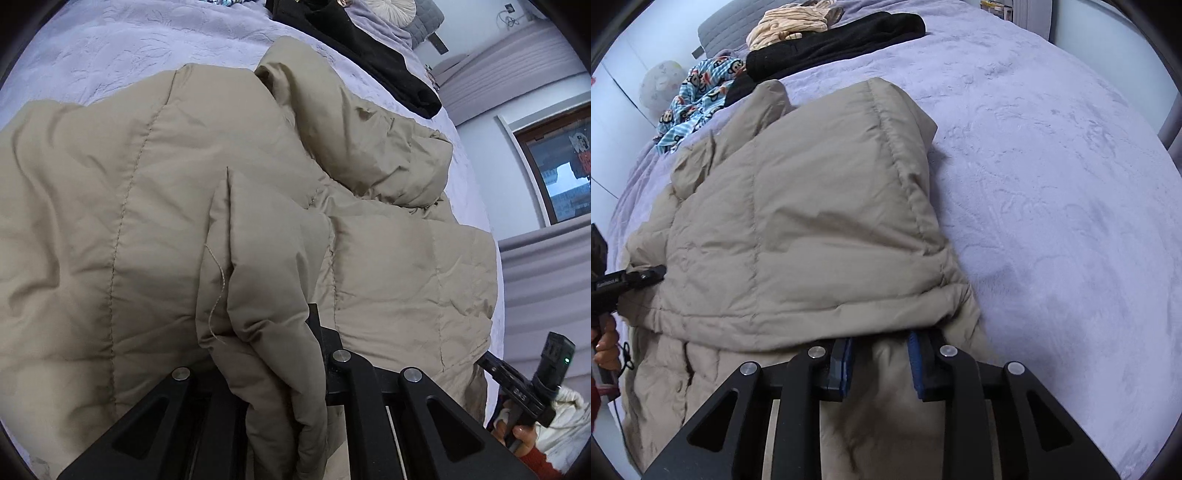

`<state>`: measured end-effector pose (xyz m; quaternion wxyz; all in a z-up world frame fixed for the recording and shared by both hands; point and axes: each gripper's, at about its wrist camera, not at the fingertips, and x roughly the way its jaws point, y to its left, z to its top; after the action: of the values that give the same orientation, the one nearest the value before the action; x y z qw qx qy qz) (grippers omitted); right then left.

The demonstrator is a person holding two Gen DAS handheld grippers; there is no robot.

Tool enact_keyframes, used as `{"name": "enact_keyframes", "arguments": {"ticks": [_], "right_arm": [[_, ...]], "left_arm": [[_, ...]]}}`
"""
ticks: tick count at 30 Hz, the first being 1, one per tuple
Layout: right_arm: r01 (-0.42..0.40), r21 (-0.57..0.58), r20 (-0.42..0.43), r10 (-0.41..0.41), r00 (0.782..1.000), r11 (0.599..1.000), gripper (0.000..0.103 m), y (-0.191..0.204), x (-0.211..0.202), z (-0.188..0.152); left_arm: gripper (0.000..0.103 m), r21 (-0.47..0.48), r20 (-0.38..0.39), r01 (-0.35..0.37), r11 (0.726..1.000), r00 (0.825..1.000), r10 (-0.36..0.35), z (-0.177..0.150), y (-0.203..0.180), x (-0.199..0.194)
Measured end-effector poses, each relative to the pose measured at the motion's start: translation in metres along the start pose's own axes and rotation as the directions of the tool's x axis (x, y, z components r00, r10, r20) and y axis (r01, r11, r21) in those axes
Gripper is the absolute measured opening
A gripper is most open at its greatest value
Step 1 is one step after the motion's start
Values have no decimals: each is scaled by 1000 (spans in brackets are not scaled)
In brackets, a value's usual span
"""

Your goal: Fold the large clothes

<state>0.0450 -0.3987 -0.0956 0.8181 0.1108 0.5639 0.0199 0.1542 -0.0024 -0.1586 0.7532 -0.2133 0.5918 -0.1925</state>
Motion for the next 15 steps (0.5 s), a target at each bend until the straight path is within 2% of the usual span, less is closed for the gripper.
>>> {"name": "enact_keyframes", "arguments": {"ticks": [3, 6, 9, 11, 13, 15], "right_arm": [[-41, -72, 41, 44, 998, 997, 28, 23, -27, -5], [-58, -91, 93, 66, 993, 994, 28, 34, -37, 21], [-102, -23, 119, 104, 987, 994, 28, 28, -22, 58], [-78, -23, 120, 80, 989, 997, 28, 26, -4, 74], [-15, -3, 94, 15, 995, 1000, 27, 15, 21, 86], [-38, 87, 55, 33, 998, 995, 27, -5, 42, 92]], "left_arm": [[9, 7, 0, -11, 1000, 1000, 11, 1, -3, -1], [10, 6, 7, -15, 1000, 1000, 15, 0, 0, 3], [10, 9, 14, -23, 1000, 1000, 23, -2, -1, 4], [10, 14, 16, -29, 999, 999, 29, -3, -4, 5], [10, 15, 19, -34, 999, 999, 33, -2, -7, 4], [10, 19, 13, -42, 999, 999, 42, -1, -11, -1]]}}
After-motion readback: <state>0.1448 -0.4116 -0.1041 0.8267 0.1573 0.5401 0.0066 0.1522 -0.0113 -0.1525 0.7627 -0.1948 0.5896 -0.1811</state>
